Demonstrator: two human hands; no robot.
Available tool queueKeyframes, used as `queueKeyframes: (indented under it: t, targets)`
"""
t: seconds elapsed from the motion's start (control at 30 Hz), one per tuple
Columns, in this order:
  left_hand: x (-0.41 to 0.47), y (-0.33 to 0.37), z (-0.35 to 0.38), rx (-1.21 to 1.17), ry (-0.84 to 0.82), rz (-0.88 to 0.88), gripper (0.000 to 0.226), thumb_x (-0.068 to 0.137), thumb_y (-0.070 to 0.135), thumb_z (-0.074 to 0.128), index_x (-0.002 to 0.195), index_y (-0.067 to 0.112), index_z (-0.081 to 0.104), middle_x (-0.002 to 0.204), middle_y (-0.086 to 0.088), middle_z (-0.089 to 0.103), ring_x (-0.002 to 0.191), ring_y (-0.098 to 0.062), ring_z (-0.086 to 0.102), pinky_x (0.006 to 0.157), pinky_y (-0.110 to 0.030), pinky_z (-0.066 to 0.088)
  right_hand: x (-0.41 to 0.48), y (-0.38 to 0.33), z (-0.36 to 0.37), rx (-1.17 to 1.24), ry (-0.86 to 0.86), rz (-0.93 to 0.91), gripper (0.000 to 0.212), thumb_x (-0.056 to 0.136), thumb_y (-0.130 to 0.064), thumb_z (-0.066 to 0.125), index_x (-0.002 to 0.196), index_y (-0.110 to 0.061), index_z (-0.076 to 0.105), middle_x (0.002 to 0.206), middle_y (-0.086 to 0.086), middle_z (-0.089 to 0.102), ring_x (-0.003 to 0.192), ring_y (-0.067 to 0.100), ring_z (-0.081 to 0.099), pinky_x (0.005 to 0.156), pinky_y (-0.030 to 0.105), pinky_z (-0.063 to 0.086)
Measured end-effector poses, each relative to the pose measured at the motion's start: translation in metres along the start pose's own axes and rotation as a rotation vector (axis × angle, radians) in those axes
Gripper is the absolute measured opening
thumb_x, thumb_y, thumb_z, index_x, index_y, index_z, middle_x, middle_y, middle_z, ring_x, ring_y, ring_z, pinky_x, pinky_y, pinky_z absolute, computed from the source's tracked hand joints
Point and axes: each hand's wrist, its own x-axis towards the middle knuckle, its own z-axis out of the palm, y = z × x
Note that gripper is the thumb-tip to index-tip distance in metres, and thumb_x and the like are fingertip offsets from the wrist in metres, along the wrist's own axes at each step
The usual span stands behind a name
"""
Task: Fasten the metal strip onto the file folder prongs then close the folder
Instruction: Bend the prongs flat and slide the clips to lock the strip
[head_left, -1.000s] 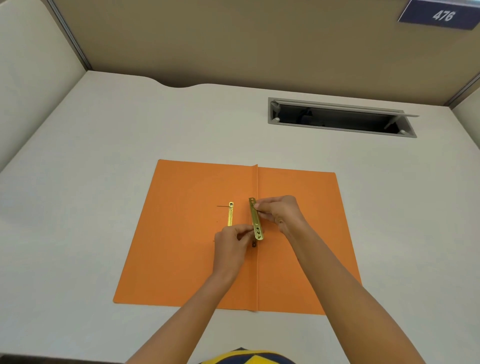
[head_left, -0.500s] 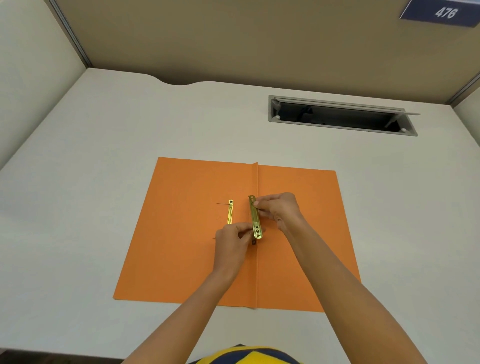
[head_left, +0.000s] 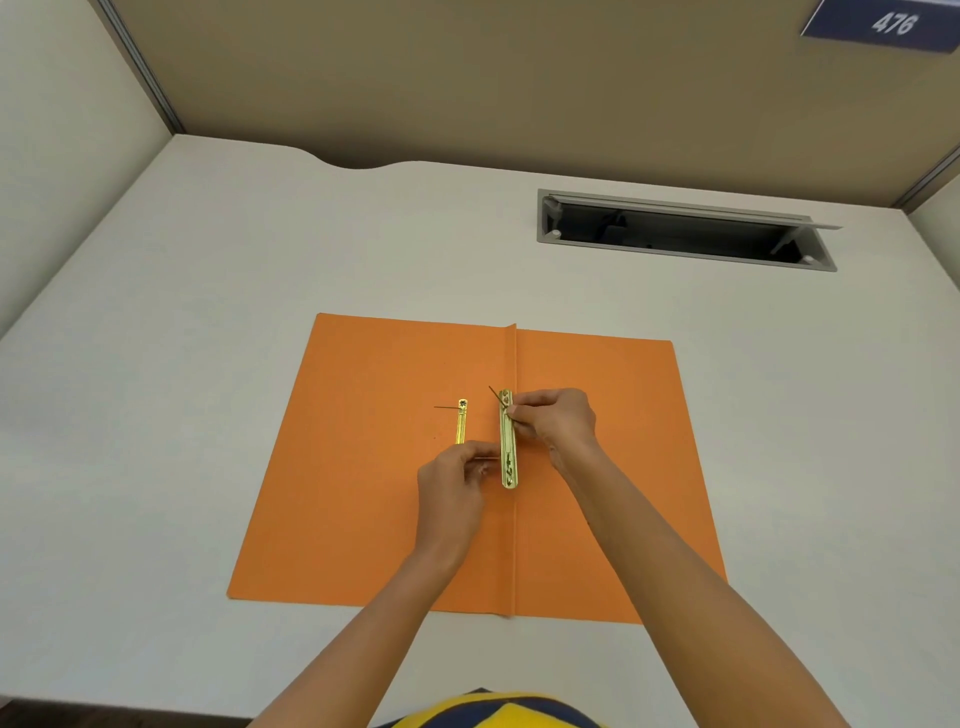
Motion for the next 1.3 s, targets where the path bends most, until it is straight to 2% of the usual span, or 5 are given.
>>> queueKeyframes:
  t: [0.4,0.63,0.9,1.2,1.3]
  targets:
    - [0.028,-0.017,-0.001,0.428,-0.079,0.24,0.036,0.083,0.022,0.067,0.118,0.031,0.065,0.124,0.01,0.063,0.128,-0.02,0.044,0.105,-0.036,0.03,-0.006,0.011,-0.005,-0.182,0.099,-0.2,0.01,0.076,-0.002,0.074,0.086,-0.005,0.073,0.077,0.011,0.071,0.067,0.02,0.067,0.064,0.024,0.058]
    - [0.032,-0.018,-0.001,0.592,-0.107,0.268,0.05,0.077,0.044,0.068,0.125,0.042,0.056,0.136,0.016,0.052,0.132,-0.016,0.035,0.105,-0.031,0.019,-0.012,0.029,-0.011,-0.441,0.065,-0.552,0.015,0.078,-0.001,0.071,0.088,-0.011,0.075,0.081,0.0,0.069,0.067,0.003,0.059,0.064,0.004,0.044]
    - [0.036,-0.014,-0.003,0.662,-0.048,0.309,0.054,0.068,0.059,0.068,0.12,0.047,0.059,0.124,0.019,0.056,0.121,-0.013,0.042,0.099,-0.029,0.021,-0.015,0.051,-0.01,-0.651,0.115,-0.8,0.023,0.084,0.002,0.063,0.102,-0.008,0.074,0.082,0.006,0.062,0.08,0.023,0.059,0.07,0.027,0.048]
    - [0.041,-0.017,-0.003,0.696,-0.046,0.324,0.057,0.063,0.072,0.049,0.116,0.053,0.058,0.122,0.019,0.053,0.118,-0.016,0.041,0.104,-0.04,0.025,-0.007,0.05,-0.016,-0.629,0.089,-0.803,0.02,0.084,0.001,0.064,0.096,-0.01,0.076,0.08,0.007,0.063,0.075,0.021,0.06,0.069,0.029,0.049]
    - [0.043,-0.019,-0.005,0.712,-0.073,0.317,0.058,0.063,0.073,0.05,0.118,0.054,0.056,0.123,0.02,0.049,0.12,-0.015,0.039,0.107,-0.048,0.025,-0.003,0.044,-0.018,-0.567,0.074,-0.743,0.017,0.082,-0.001,0.066,0.091,-0.012,0.075,0.083,0.004,0.066,0.072,0.008,0.057,0.071,0.012,0.043]
